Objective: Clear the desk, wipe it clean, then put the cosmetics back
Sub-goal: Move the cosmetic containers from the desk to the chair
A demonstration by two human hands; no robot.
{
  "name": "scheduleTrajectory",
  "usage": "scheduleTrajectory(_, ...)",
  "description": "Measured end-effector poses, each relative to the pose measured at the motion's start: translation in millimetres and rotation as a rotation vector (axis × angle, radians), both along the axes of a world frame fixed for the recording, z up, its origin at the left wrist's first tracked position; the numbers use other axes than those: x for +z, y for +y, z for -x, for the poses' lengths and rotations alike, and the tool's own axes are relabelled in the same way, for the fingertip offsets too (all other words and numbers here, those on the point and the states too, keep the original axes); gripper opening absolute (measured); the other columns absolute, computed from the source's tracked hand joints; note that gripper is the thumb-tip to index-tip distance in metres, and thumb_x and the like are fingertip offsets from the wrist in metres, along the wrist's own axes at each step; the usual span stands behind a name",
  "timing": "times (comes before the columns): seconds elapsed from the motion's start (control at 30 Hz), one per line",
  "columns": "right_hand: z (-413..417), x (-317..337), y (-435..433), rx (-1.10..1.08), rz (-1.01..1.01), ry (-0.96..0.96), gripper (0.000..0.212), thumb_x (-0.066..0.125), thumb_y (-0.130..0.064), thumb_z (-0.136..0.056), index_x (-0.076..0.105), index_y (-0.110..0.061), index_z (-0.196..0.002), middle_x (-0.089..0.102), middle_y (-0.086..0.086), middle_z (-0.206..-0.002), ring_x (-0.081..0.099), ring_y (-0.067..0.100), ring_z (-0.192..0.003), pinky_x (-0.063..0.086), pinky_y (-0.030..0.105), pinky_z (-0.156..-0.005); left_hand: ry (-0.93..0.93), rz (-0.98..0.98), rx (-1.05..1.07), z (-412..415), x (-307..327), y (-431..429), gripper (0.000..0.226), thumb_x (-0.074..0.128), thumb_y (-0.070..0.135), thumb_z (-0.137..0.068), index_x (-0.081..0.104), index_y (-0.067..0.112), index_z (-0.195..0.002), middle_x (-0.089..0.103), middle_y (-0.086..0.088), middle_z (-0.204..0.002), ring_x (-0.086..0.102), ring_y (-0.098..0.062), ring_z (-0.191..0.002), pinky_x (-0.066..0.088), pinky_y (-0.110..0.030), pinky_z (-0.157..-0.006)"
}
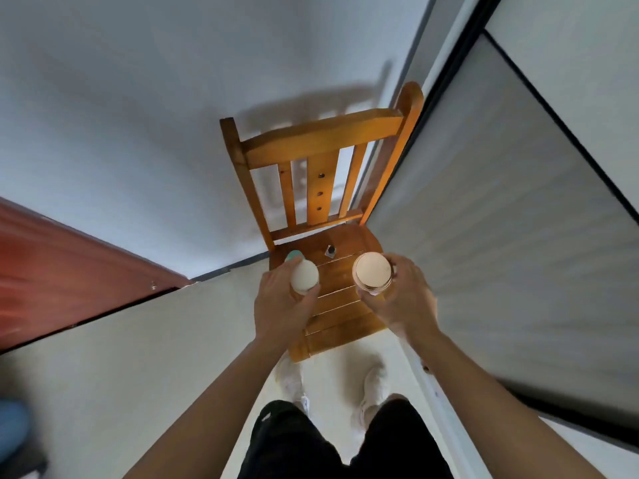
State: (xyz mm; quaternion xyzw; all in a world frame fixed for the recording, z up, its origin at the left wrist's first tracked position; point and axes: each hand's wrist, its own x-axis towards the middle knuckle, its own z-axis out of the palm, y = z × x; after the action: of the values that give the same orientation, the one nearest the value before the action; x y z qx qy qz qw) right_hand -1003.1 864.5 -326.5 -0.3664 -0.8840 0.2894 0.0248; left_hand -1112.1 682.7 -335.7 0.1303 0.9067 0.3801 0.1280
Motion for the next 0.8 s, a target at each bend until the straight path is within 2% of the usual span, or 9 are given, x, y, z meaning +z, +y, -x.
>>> scheduleTrajectory(0.17,14.7,-82.4,43.2,0.05,0.089,-0.047,0.078,0.086,-0.055,-0.066,0.046,-0.035,-0.13,0.06,-0.013,-0.125,0.058,0.013,-0.109,0.058,0.04,-0.086,-0.074,0.052,0.147,-8.8,-85.6,34.1,0.053,0.076,0.042,-0.082,0.052,0.034,-0.129,0.064,0.01,-0.125,0.05,-0.007,-0.103,0.054,-0.039,-0.089)
scheduleTrajectory(0.37,21.3,-193.7,79.8,0.185,0.096,-0.165,0.081,0.078,-0.065,-0.069,0.039,-0.038,-0.135,0.057,-0.013,-0.133,0.057,0.014,-0.115,0.055,0.037,-0.088,-0.194,0.12,0.231,-25.9,-187.8,66.6,0.054,0.074,0.044,-0.084,0.049,0.035,-0.131,0.06,0.008,-0.131,0.055,-0.017,-0.115,0.05,-0.04,-0.094)
scheduleTrajectory(0.5,36.1,-253.3,98.7,0.219,0.105,-0.182,0.082,0.079,-0.065,-0.068,0.039,-0.037,-0.135,0.058,-0.011,-0.133,0.059,0.015,-0.113,0.055,0.032,-0.085,-0.196,0.125,0.224,-19.0,-242.6,89.8,0.054,0.075,0.037,-0.085,0.05,0.03,-0.132,0.059,0.007,-0.131,0.053,-0.017,-0.117,0.049,-0.036,-0.095)
scheduleTrajectory(0.6,55.8,-285.8,113.5,0.212,0.079,-0.172,0.08,0.081,-0.061,-0.069,0.04,-0.038,-0.134,0.059,-0.011,-0.133,0.061,0.016,-0.111,0.059,0.034,-0.083,-0.184,0.136,0.184,-2.1,-275.4,107.3,0.057,0.077,0.03,-0.084,0.05,0.027,-0.134,0.058,0.005,-0.132,0.05,-0.017,-0.12,0.049,-0.037,-0.098)
scheduleTrajectory(0.7,79.9,-313.8,125.2,0.198,0.057,-0.146,0.079,0.083,-0.057,-0.069,0.04,-0.037,-0.133,0.059,-0.009,-0.132,0.061,0.017,-0.112,0.059,0.036,-0.082,-0.144,0.132,0.189,21.4,-300.0,122.4,0.057,0.076,0.025,-0.085,0.048,0.025,-0.134,0.057,0.002,-0.132,0.048,-0.018,-0.121,0.047,-0.035,-0.1)
scheduleTrajectory(0.8,103.1,-335.7,133.8,0.179,0.031,-0.108,0.078,0.083,-0.055,-0.07,0.041,-0.036,-0.132,0.06,-0.008,-0.132,0.061,0.016,-0.113,0.056,0.031,-0.08,-0.103,0.128,0.206,42.3,-316.3,136.2,0.057,0.073,0.02,-0.087,0.046,0.023,-0.137,0.054,0.001,-0.136,0.048,-0.02,-0.124,0.045,-0.035,-0.102)
